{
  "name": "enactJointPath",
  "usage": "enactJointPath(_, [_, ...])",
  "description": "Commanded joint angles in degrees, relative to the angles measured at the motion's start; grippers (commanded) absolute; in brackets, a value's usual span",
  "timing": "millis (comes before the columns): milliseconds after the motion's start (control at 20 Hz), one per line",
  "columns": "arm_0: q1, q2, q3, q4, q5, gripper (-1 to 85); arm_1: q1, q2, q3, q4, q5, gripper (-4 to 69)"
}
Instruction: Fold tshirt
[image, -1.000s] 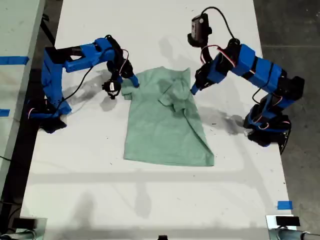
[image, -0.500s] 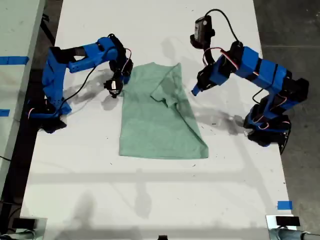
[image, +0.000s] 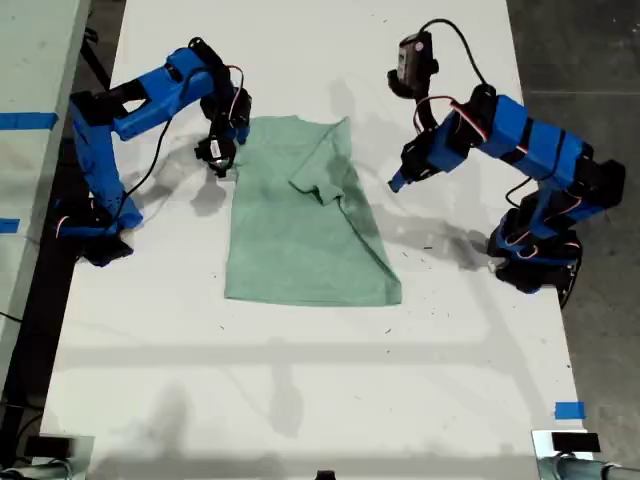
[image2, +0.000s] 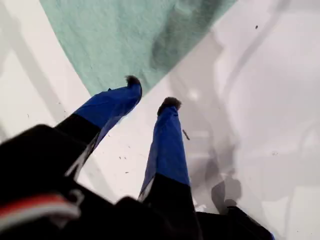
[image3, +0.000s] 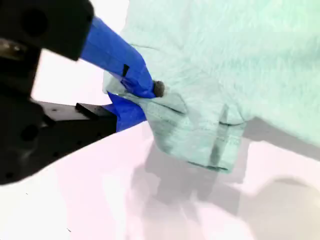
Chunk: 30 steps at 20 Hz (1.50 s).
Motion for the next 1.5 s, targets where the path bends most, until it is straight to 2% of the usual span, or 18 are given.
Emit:
enactJointPath(0, [2.3,5.8,-2.0,1.0,-1.4,0.0,0.8,4.0,-0.2,-1.8,0.5,11.7])
enactJointPath(250, [10.7,-1.5,-19.5,4.4,-3.8,0.0,0.8,4.3,0.3,-2.1,0.7,11.7])
enactJointPath(750, [16.6,-5.7,-22.2,-10.5,-4.6,0.1,0.0,4.5,0.4,-2.3,1.6,11.7])
enactJointPath(950, [18.1,-7.0,-22.2,-16.2,-4.7,10.8,-0.4,4.5,1.0,-2.4,2.1,11.7])
enactJointPath(1000, [18.5,-7.0,-22.3,-17.6,-4.7,21.4,-0.4,4.4,1.0,-2.4,2.2,11.7])
enactJointPath(1100, [19.0,-7.0,-22.3,-18.5,-5.1,30.3,-0.4,4.3,1.0,-2.5,2.3,11.8])
enactJointPath(1300, [18.9,-5.8,-22.3,-19.3,-6.1,35.5,-0.4,4.3,0.9,-2.7,2.5,11.8])
enactJointPath(1450, [19.3,-2.0,-22.3,-17.9,-7.1,35.0,-0.9,4.2,1.1,-2.7,2.6,12.0])
